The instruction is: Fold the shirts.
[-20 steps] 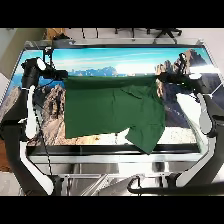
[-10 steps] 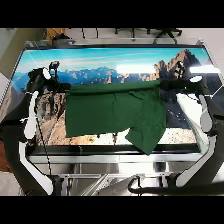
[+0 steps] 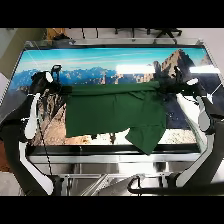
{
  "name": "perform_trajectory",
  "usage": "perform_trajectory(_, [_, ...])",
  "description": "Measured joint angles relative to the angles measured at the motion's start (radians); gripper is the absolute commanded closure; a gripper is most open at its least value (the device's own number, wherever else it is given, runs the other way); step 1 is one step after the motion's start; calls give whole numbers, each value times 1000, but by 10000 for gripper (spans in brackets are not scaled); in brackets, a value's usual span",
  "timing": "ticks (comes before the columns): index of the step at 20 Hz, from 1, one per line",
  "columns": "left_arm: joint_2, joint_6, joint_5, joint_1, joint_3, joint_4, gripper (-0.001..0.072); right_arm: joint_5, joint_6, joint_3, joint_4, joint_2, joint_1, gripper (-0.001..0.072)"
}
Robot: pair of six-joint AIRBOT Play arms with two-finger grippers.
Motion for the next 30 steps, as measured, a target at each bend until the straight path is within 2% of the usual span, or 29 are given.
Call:
perform_trajectory(2, [0, -4, -48, 2, 44, -42, 9, 16, 3, -1, -25, 31, 5, 328])
perform_trajectory(5, [1, -11, -196, 18, 142, -75, 9, 31, 31, 2, -49, 128, -11, 328])
perform_trajectory(7, [9, -27, -317, 42, 172, -86, 9, 95, 83, -1, -100, 196, -38, 328])
perform_trajectory(10, [77, -41, -441, 71, 54, -95, 9, 208, 159, -28, -147, 291, -113, 330])
perform_trajectory(14, [260, -26, -420, 87, -329, -101, 9, 334, 211, -157, -169, 392, -220, 331])
perform_trajectory(17, [387, -2, -334, 90, -616, -133, 9, 379, 220, -302, -169, 462, -275, 331])
perform_trajectory(20, [469, 41, -234, 91, -812, -221, 17, 393, 227, -453, -172, 519, -303, 331])
perform_trajectory(21, [487, 60, -204, 91, -861, -256, 139, 397, 227, -496, -171, 533, -307, 330])
perform_trajectory(24, [509, 102, -132, 92, -950, -332, 601, 400, 227, -608, -173, 563, -315, 329])
perform_trajectory(25, [512, 111, -113, 95, -962, -340, 660, 402, 227, -642, -172, 570, -315, 329])
perform_trajectory(30, [517, 130, -62, 128, -924, -351, 690, 418, 236, -817, -169, 633, -307, 329])
